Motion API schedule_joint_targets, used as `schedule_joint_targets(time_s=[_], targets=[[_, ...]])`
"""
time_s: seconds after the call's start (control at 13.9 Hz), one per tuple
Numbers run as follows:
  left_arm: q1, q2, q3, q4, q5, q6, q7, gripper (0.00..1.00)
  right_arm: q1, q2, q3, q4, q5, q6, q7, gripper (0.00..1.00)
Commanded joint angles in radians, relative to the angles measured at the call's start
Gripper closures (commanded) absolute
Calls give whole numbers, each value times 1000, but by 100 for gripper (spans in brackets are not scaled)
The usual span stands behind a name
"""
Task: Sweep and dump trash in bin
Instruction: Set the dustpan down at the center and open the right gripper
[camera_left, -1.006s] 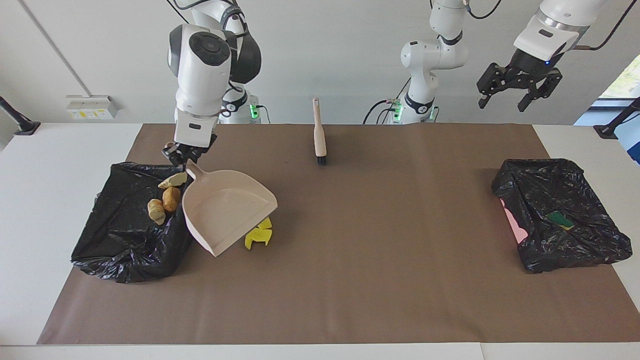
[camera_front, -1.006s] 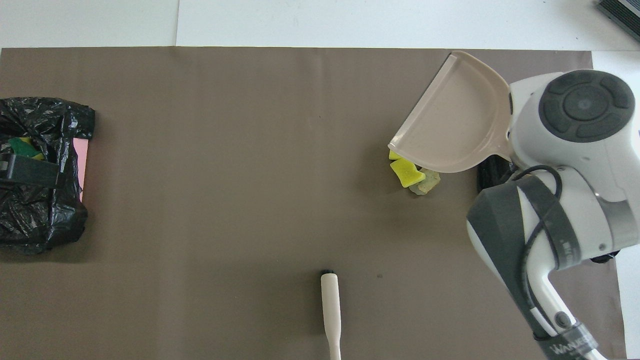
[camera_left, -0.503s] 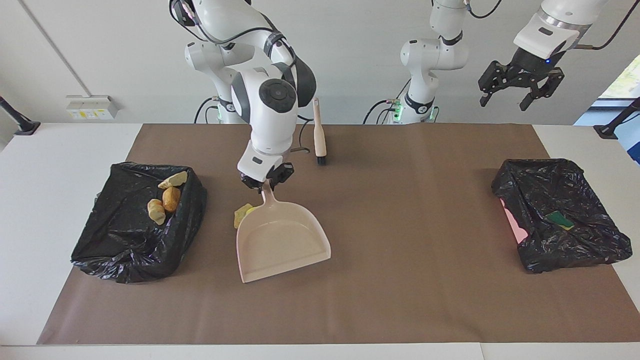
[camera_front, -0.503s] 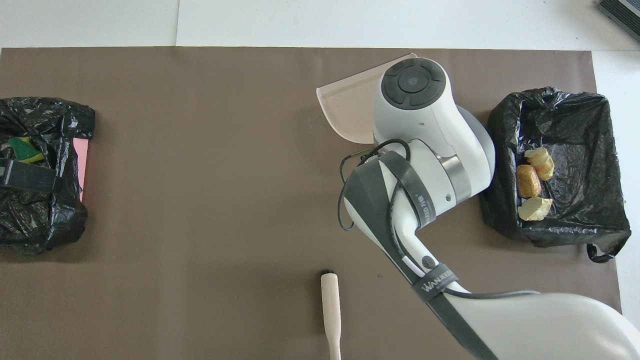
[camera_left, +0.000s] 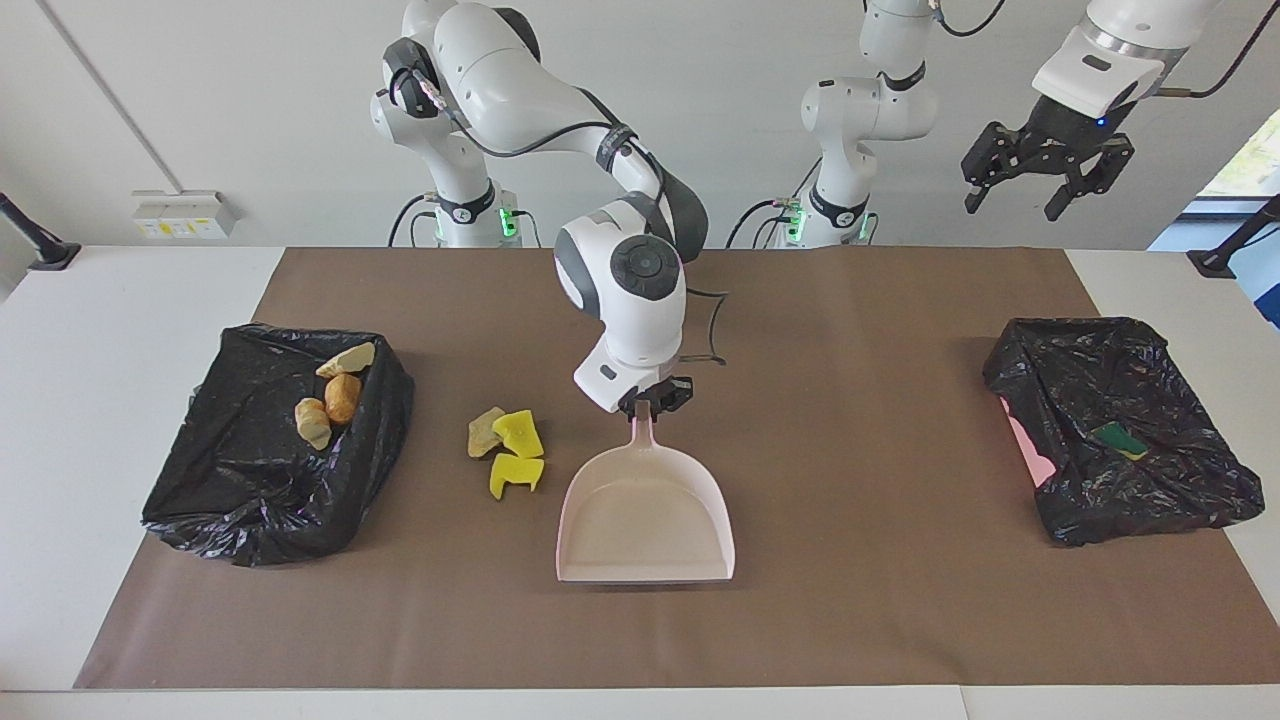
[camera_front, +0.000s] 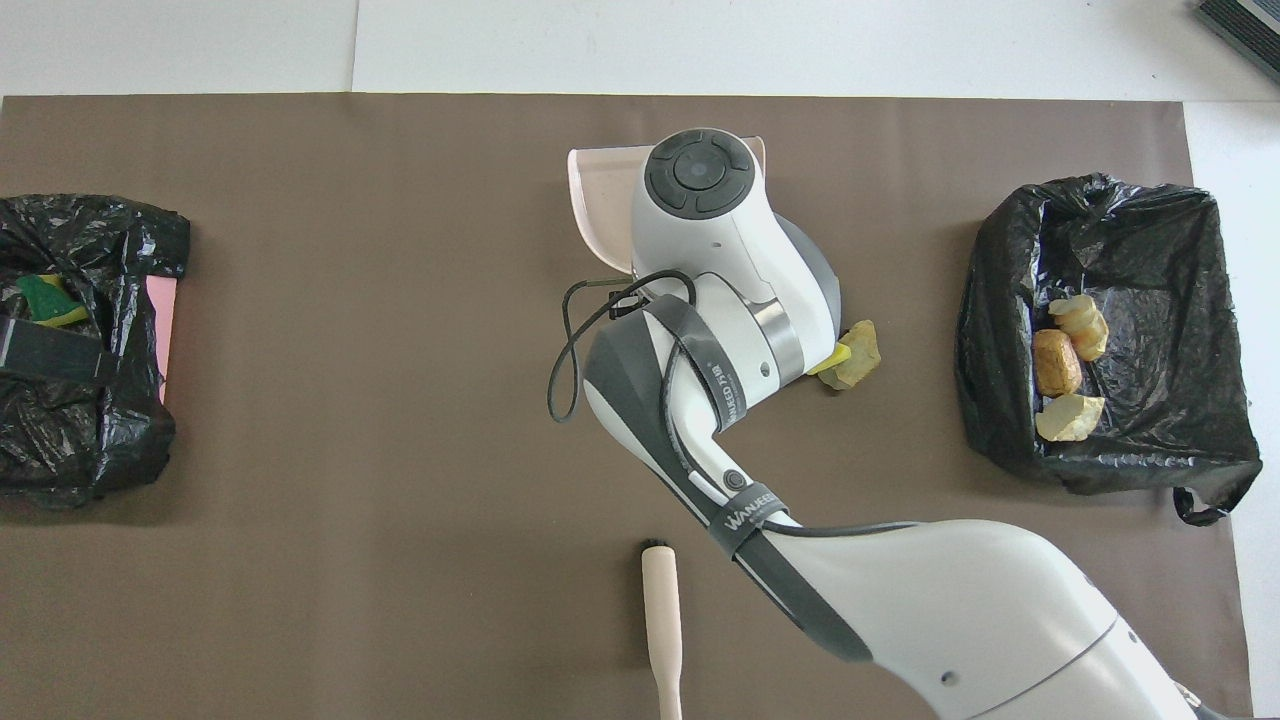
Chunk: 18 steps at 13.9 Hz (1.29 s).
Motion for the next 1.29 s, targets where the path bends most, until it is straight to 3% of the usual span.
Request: schedule_joint_targets(time_s=[0.0, 0.43, 0.5, 0.57, 0.65, 0.86, 1.22], targets=[[-10, -19, -4, 8, 37, -19, 3, 0, 11, 20, -4, 15, 58, -1, 23, 100], [-5, -33, 16, 0, 33, -21, 1, 0, 24, 22, -3, -84, 87, 120, 37, 100], [1, -33, 17, 0, 33, -21, 1, 0, 16, 20, -3, -84, 85, 110, 36, 81], [1, -33, 17, 0, 33, -21, 1, 0, 9, 10, -3, -86, 84, 97, 28, 38], [1, -33, 16, 0, 33, -21, 1, 0, 5, -13, -3, -86, 82, 76, 19, 0], [1, -33, 16, 0, 33, -21, 1, 0, -4, -110, -4, -104, 82, -24, -12, 0], [1, -33, 16, 0, 33, -21, 1, 0, -7, -409, -4, -389, 85, -59, -53, 0]])
